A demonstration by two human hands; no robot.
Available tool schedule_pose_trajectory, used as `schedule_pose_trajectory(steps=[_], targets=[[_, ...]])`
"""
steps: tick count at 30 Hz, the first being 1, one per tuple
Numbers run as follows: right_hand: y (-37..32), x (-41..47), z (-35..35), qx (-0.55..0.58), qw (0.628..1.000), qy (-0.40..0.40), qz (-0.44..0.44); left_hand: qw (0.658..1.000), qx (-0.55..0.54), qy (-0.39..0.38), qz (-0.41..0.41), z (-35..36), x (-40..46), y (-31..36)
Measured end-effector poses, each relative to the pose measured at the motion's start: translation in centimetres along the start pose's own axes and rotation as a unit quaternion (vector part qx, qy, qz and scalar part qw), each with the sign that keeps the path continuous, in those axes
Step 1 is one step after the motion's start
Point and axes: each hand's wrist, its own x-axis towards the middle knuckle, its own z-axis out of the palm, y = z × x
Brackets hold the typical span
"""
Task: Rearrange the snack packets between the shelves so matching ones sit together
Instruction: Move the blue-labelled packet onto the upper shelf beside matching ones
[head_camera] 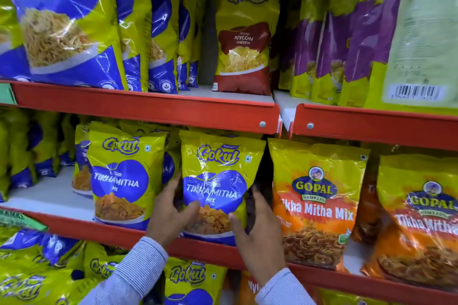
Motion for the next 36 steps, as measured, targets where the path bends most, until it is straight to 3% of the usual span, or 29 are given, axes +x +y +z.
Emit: schedule_pose_trajectory(steps=[2,4,6,11,14,18,23,26,30,36], targets=[[-1.6,0.9,-0.2,-0.061,0.99,0.081,-0.102,0.985,0.098,0.058,0.131,-0.2,1.1,1.0],[-3.4,2.9,-1.2,-0.147,0.952,0.153,-0.22,0.944,0.183,0.119,0.248,0.1,2.9,2.7],[-5.1,5.9,-1.6,-0.236,0.922,0.163,-0.26,0.913,0.251,0.132,0.292,0.5,4.9,4.0],[-7.5,10.2,-2.0,-0.413,0.893,0.035,-0.176,0.878,0.401,0.043,0.258,0.8,7.7,6.2],[-7.6,11.5,-2.1,-0.443,0.879,0.005,-0.174,0.869,0.419,0.053,0.256,0.9,8.4,6.8],[-7.6,12.0,-2.4,-0.432,0.883,0.003,-0.181,0.883,0.393,0.053,0.25,1.2,9.6,7.4],[-5.2,9.4,-2.0,-0.379,0.889,0.067,-0.248,0.874,0.338,0.133,0.323,1.2,7.5,3.9],[-2.4,6.9,-0.7,-0.378,0.878,0.046,-0.289,0.867,0.355,0.083,0.34,1.3,4.9,1.1],[-0.1,6.6,0.2,-0.419,0.867,0.015,-0.268,0.855,0.433,0.014,0.285,1.6,3.4,-1.3],[0.4,5.7,-2.2,-0.384,0.873,0.068,-0.294,0.853,0.448,0.052,0.262,3.2,2.5,0.2]])
